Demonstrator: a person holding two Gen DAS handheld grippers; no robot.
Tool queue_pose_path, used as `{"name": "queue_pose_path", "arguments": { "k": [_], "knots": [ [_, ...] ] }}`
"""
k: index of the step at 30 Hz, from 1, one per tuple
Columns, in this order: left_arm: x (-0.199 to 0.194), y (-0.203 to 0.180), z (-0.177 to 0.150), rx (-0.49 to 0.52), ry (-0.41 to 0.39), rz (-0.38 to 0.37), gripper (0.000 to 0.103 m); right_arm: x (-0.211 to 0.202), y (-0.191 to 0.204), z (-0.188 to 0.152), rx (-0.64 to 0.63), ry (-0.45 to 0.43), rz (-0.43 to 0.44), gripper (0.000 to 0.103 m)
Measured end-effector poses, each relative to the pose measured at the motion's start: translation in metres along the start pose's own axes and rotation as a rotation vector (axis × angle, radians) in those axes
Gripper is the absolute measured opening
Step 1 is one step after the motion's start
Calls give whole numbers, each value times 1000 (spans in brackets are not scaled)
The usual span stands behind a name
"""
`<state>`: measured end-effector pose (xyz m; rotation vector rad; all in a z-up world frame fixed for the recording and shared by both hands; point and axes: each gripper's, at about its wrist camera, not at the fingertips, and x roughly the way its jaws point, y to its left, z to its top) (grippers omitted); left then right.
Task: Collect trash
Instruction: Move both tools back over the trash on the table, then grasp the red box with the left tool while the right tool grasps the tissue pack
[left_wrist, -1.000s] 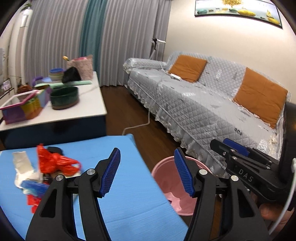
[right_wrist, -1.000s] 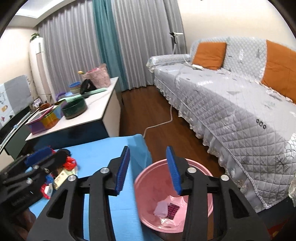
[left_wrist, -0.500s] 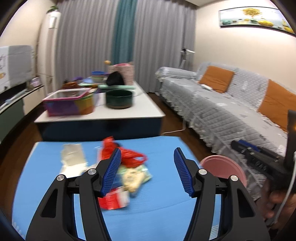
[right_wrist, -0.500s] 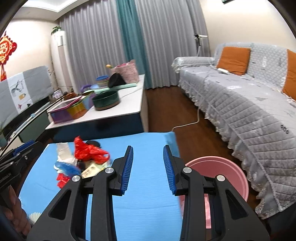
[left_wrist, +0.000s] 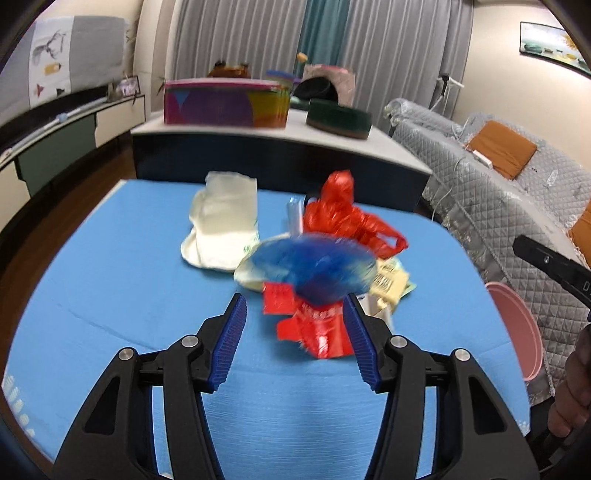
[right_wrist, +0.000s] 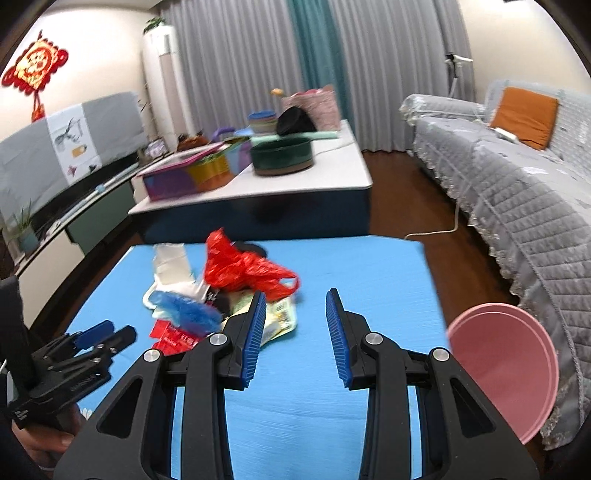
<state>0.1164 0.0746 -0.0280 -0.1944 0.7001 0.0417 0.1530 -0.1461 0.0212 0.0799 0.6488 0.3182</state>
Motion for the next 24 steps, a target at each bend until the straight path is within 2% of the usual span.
{"name": "queue_pose_path", "arguments": {
  "k": [8,11,14,16,20,24],
  "knots": [
    [31,1,-6,-28,92,-18,53,28,19,-9,-33,50,15,35],
    [39,2,-8,-37,116,-23,46,37,19,-11,-32,66,15,35],
    [44,2,-10,-41,136,-41,34,45,20,-12,-33,82,15,36],
    [45,2,-10,-43,144,-55,21,51,21,-13,-33,93,19,36],
    [44,2,-7,-35,143,-56,18,62,28,-17,-41,120,33,37],
    [40,12,-1,-54,119,7,15,75,40,-24,-66,151,49,41]
  ]
}}
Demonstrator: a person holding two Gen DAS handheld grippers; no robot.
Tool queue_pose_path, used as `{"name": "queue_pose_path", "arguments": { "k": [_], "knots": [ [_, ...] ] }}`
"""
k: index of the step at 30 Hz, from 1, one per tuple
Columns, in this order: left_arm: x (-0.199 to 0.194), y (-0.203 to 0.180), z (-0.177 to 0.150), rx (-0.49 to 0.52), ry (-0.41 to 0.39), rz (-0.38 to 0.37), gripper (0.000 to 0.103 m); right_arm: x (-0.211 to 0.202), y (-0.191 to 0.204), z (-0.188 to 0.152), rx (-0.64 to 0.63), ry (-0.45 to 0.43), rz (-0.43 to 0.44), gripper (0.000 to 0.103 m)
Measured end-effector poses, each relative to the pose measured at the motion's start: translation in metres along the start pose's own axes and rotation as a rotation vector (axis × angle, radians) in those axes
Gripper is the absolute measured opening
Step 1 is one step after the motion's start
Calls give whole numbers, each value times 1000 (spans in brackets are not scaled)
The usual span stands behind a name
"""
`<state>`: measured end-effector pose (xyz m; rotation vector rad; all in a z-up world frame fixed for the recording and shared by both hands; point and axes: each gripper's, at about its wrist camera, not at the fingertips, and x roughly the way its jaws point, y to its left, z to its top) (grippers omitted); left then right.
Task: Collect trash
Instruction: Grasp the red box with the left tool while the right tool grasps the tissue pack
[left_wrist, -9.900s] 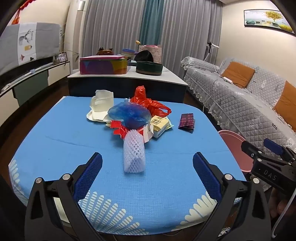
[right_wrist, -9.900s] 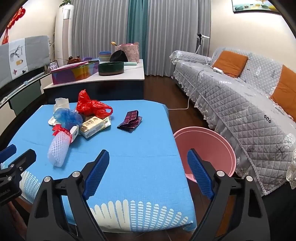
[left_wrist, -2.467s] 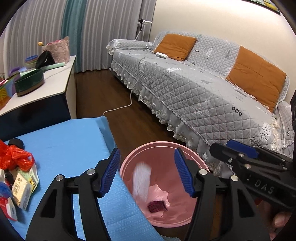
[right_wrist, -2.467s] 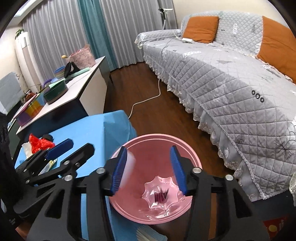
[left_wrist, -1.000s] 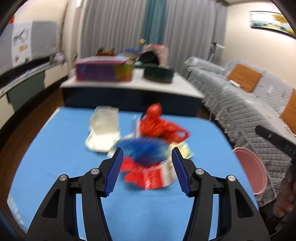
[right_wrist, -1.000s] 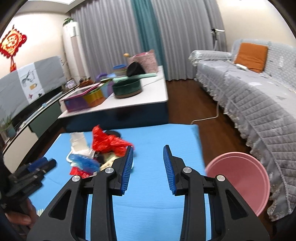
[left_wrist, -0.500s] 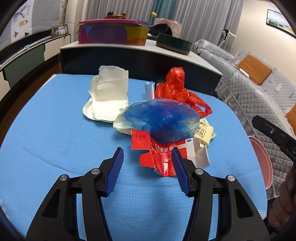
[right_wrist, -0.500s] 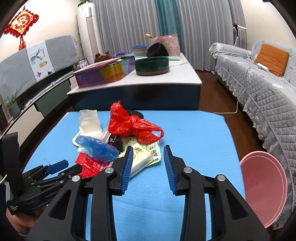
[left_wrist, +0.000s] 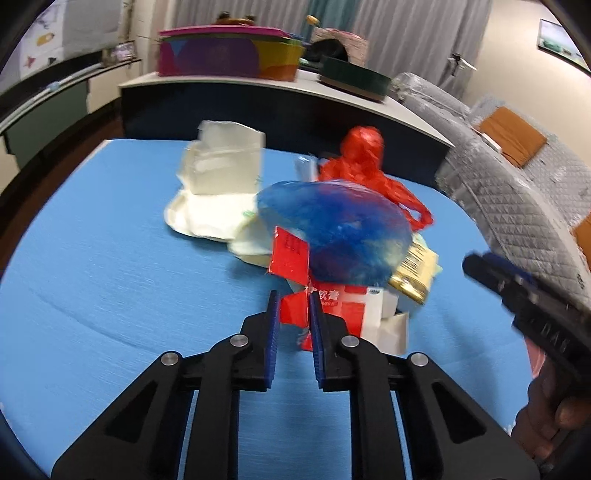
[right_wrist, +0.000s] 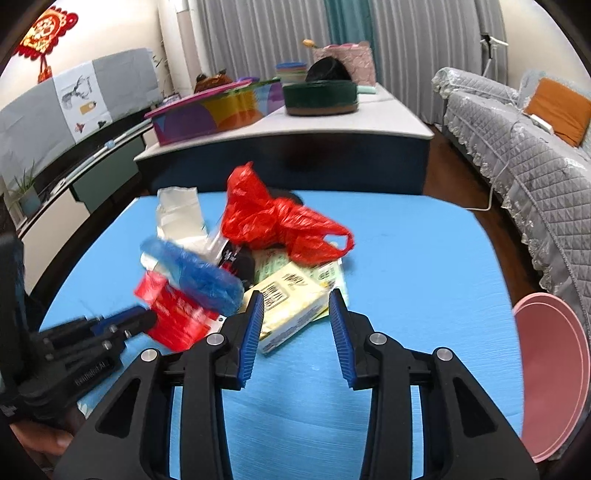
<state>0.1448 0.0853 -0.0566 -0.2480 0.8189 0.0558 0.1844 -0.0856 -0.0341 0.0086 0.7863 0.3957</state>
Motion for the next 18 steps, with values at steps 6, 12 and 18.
{"name": "queue_pose_path", "arguments": {
  "k": [6,12,18],
  "knots": [
    [-3,23,5,-77,-10,87,15,22,12,-6,-25,41,5,50],
    [-7,33,7,-91,-15,106,15,41,27,-4,-49,69,2,69],
    [-11,41,9,-103,-11,97,15,58,37,1,-67,79,-54,81]
  ]
}}
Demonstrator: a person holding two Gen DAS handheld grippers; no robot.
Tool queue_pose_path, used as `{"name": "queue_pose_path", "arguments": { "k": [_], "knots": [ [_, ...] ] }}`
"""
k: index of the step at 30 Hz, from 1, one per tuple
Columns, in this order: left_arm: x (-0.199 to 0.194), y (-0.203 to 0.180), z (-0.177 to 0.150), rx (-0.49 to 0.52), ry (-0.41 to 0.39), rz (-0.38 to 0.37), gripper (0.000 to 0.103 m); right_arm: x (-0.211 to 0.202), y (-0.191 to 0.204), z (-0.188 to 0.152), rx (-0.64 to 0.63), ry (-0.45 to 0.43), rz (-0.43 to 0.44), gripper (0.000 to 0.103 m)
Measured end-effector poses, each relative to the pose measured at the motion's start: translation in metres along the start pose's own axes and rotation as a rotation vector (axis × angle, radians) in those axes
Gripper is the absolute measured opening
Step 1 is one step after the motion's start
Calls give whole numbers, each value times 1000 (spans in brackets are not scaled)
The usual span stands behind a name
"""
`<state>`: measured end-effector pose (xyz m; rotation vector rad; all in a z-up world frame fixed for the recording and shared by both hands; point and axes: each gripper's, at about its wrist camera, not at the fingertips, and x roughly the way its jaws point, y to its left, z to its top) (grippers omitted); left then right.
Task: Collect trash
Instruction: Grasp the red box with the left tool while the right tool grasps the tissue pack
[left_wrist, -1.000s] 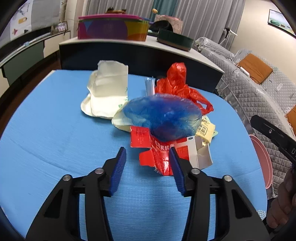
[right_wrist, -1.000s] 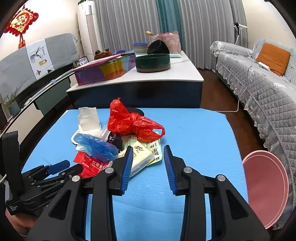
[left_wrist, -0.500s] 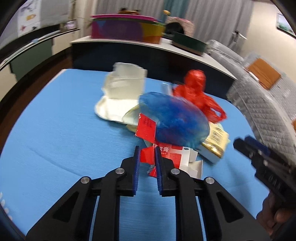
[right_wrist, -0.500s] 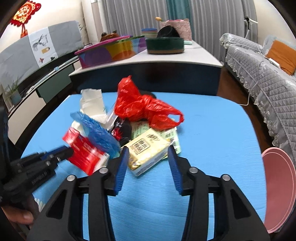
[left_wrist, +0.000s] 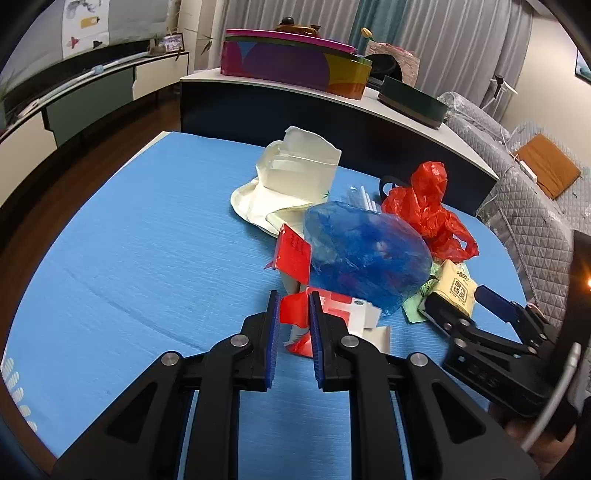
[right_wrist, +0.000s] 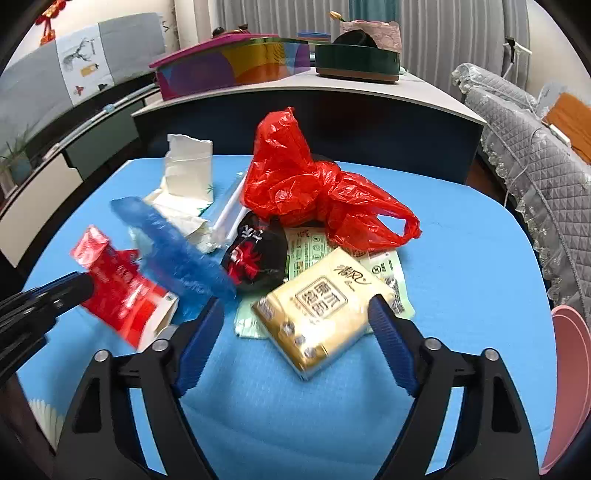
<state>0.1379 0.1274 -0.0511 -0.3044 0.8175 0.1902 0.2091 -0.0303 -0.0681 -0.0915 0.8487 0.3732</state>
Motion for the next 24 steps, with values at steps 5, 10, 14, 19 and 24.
{"name": "queue_pose_path", "arguments": {
  "k": [5,10,14,19,24],
  "knots": [
    [1,4,0,1,7,-1,15,11,3,6,-11,7,-74,82],
    [0,2,1,2,12,-5,15,15,-5,2,9,29,-117,81],
    [-1,-2,1,12,9,-9,15,16,-9,-3,-10,52,-133,78],
    [-5,-5,2,27,-6,-1,15,13,-22,-9,44,89,-98,59],
    [-11,-8,3,36,-23,7,15,-1,-27,-7,58,67,-92,56]
  ]
}}
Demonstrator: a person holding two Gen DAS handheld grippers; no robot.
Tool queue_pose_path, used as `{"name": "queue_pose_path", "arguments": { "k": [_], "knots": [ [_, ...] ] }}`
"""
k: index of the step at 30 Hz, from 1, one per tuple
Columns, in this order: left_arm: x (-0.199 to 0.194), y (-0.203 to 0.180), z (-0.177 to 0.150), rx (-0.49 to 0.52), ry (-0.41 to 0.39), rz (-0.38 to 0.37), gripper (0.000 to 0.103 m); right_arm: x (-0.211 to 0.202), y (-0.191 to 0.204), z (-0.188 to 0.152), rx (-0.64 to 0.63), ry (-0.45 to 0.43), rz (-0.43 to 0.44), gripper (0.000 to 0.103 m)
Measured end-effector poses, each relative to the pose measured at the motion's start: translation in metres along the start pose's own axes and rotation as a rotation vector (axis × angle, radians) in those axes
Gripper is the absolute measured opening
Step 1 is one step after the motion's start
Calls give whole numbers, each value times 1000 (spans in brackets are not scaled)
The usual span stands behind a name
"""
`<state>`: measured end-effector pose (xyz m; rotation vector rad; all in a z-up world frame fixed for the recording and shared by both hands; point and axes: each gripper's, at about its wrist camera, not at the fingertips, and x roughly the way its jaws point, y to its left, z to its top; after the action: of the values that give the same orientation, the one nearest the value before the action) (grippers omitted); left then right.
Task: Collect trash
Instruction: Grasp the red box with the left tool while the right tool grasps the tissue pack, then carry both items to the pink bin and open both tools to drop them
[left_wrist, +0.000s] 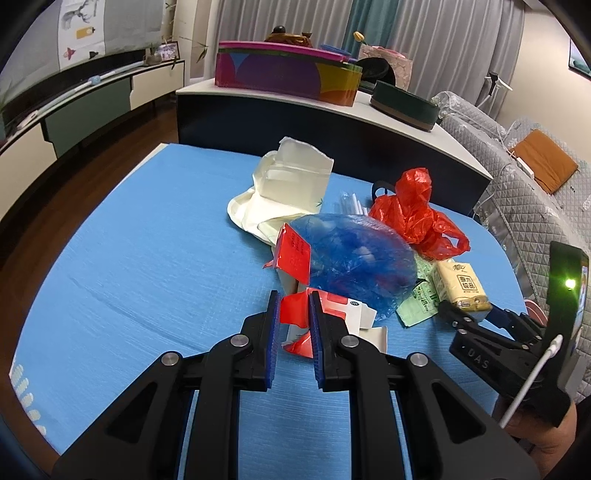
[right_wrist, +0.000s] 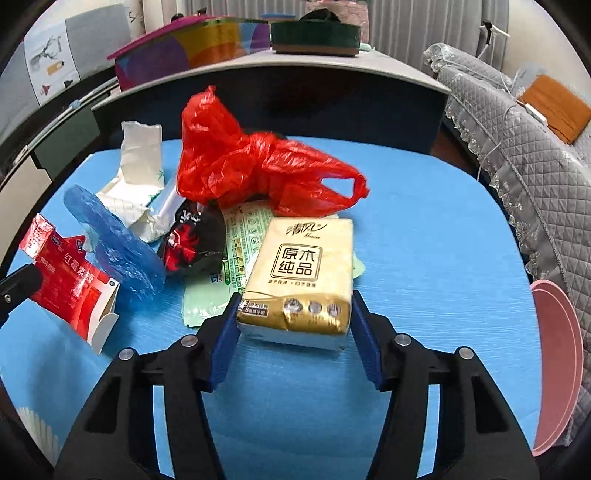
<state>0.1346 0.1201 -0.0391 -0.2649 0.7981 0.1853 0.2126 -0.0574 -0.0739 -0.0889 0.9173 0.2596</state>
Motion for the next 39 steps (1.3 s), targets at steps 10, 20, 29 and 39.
{"name": "queue_pose_path", "arguments": {
  "k": [10,20,29,39],
  "knots": [
    [-23,-18,0,38,-55,9,15,-36,-14,1,14,-57,6,54],
    [-41,-44,2,74,-97,-8,15,-76,-44,-1,57,-117,2,54],
    [-47,-72,-2,118,-114,-31,15,-111,-71,-8,88,-167,-5,54],
    [-50,-106,-7,168,-121,-65,15,-133,-97,-17,110,-199,-32,54]
  ]
}}
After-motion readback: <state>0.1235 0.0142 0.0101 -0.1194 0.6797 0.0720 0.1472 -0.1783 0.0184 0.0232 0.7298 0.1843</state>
